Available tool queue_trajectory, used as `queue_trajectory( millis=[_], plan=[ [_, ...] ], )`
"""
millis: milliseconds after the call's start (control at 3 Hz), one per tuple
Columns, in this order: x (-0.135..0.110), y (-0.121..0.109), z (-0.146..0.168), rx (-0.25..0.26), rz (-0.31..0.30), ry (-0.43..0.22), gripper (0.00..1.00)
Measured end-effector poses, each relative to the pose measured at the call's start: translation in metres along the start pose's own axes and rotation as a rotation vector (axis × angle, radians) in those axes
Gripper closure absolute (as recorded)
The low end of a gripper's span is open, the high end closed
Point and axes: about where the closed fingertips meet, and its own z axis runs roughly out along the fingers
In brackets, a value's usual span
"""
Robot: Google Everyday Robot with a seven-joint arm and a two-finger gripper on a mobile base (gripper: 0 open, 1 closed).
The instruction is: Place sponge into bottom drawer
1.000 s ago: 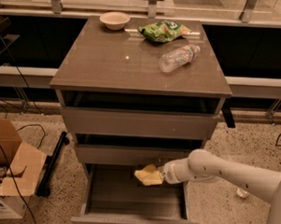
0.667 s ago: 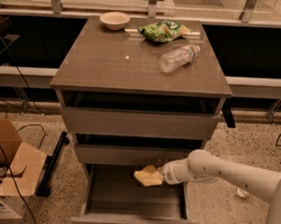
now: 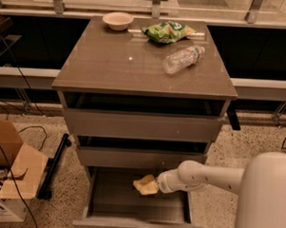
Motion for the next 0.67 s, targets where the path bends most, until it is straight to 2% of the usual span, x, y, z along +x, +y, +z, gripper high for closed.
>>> queue_trajectory(
  millis=[333, 667],
  plan=[
    [0.021, -0.01, 0.037, 0.04, 0.018, 0.051, 1.0],
    [0.04, -0.022, 0.068, 0.079, 0.05, 0.074, 0.82]
  ],
)
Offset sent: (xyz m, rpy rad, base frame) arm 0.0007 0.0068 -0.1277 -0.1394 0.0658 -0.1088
